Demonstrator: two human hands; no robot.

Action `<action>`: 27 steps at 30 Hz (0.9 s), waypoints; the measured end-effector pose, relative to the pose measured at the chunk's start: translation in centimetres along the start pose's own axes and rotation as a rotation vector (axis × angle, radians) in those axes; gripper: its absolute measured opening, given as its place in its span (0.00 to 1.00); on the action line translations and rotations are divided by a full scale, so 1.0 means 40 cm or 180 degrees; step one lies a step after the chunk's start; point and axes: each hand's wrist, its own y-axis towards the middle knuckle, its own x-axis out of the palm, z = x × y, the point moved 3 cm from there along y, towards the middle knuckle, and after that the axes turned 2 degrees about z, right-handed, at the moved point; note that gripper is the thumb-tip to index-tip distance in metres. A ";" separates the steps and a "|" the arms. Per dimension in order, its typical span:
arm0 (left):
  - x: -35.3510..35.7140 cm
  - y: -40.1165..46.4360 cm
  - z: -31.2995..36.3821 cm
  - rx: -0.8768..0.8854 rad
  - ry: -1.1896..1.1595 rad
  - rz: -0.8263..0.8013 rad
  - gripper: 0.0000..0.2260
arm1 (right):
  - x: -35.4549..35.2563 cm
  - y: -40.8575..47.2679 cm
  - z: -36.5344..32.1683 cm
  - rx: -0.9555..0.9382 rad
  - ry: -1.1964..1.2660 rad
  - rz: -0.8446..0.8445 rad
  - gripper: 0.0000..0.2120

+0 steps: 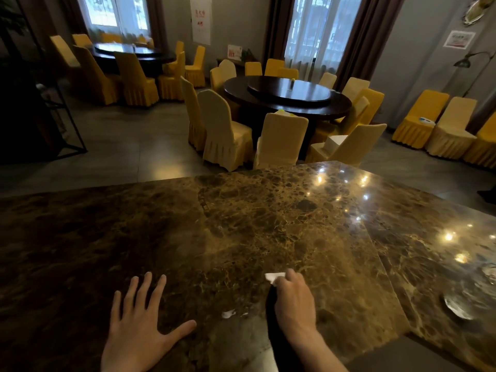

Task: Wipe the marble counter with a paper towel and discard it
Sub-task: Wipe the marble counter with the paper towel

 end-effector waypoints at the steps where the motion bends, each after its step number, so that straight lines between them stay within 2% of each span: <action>1: 0.003 -0.001 -0.003 0.0020 -0.0018 0.0042 0.58 | 0.011 -0.020 -0.034 -0.0168 0.0130 -0.0133 0.07; 3: 0.010 -0.002 -0.007 0.0044 -0.0034 0.0128 0.58 | 0.016 -0.050 -0.076 -0.0403 0.0410 -0.0369 0.06; 7: 0.022 0.004 -0.011 0.0086 -0.0022 0.0284 0.57 | 0.003 -0.077 -0.131 -0.0676 0.0810 -0.0229 0.08; 11: 0.031 0.013 -0.015 0.0140 -0.0005 0.0349 0.56 | 0.052 -0.149 -0.231 -0.1668 0.0463 -0.0513 0.09; 12: 0.033 0.015 -0.015 0.0138 -0.0021 0.0384 0.56 | 0.059 -0.154 -0.224 -0.1765 0.0362 -0.0486 0.09; 14: 0.035 0.013 -0.016 0.0132 -0.0039 0.0413 0.57 | 0.045 -0.111 -0.150 -0.1376 0.0328 -0.0161 0.07; 17: 0.035 0.011 -0.017 0.0111 -0.0009 0.0392 0.57 | -0.011 -0.013 0.004 -0.0131 0.0122 0.0155 0.05; 20: 0.032 0.014 -0.014 0.0092 0.0025 0.0382 0.57 | 0.002 0.004 -0.019 -0.0016 0.0104 0.0244 0.08; 22: 0.032 0.017 -0.014 0.0096 0.0010 0.0396 0.57 | 0.043 -0.047 -0.131 -0.0331 0.0269 -0.0026 0.07; 24: 0.033 0.016 -0.016 0.0106 0.0032 0.0358 0.56 | 0.075 -0.116 -0.229 -0.0894 0.0514 -0.0279 0.06; 26: 0.029 0.017 -0.015 0.0107 0.0050 0.0371 0.56 | 0.076 -0.137 -0.244 -0.1445 0.0528 -0.0296 0.03; 27: 0.027 0.015 -0.014 0.0114 0.0047 0.0372 0.56 | 0.067 -0.128 -0.221 -0.1470 0.0534 -0.0359 0.06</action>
